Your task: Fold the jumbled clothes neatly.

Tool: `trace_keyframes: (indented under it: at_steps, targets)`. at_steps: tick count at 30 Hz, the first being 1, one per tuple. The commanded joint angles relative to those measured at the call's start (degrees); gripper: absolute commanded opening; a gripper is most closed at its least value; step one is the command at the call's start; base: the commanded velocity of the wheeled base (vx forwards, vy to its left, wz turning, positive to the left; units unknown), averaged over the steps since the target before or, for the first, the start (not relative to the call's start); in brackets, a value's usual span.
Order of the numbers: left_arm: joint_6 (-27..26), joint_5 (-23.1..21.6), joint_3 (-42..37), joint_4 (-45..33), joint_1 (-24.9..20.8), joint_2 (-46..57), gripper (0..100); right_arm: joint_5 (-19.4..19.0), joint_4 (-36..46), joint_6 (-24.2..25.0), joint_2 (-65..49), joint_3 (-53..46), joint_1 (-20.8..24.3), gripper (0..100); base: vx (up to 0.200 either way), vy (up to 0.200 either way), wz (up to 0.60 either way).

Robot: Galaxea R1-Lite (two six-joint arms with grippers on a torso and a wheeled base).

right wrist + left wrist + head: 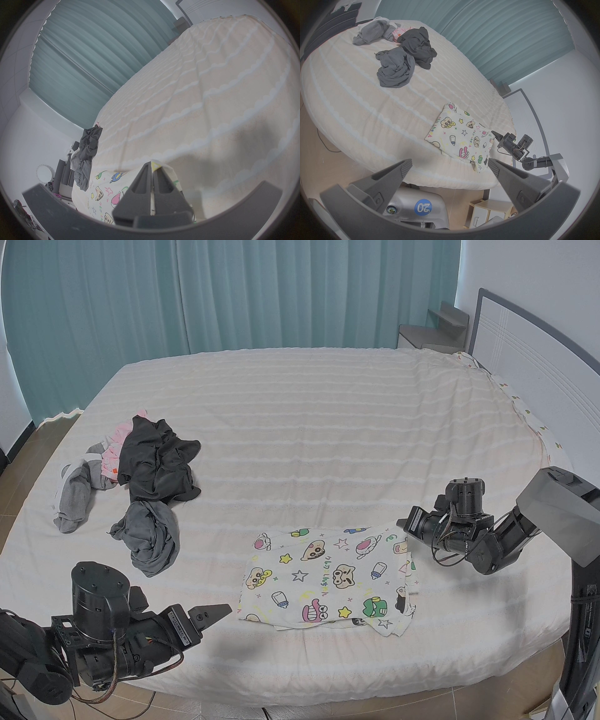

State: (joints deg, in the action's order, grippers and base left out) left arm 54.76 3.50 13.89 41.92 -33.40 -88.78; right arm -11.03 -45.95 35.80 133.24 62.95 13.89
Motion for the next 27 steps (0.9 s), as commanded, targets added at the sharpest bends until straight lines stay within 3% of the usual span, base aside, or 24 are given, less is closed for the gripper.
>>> trace_keyframes:
  at_steps: [1, 14, 15, 20, 27]
  targets:
    - [0.0, 0.02, 0.0, 0.0, 0.0, -0.07, 100, -0.04, 0.42, -0.38, 1.58, 2.0, -0.09, 0, 0.0, 0.0, 0.0]
    - [0.0, 0.02, 0.0, 0.0, 0.0, -0.34, 100, -0.04, 2.53, -2.05, 5.36, 7.1, -0.09, 0, 0.0, 0.0, 0.0]
    - [0.0, 0.02, 0.0, 0.0, 0.0, -0.34, 100, -0.04, 2.62, -2.05, 5.45, 7.18, -0.17, 100, 0.0, 0.0, 0.0]
    - [0.0, 0.02, 0.0, 0.0, 0.0, -0.34, 100, 0.13, 2.7, -1.97, 3.95, 6.04, -0.26, 100, 0.0, 0.0, 0.0]
    - [0.08, 0.02, 0.0, 0.0, 0.0, -0.42, 100, -0.04, 2.0, -1.97, -4.92, -5.74, -0.7, 100, 0.0, 0.0, 0.0]
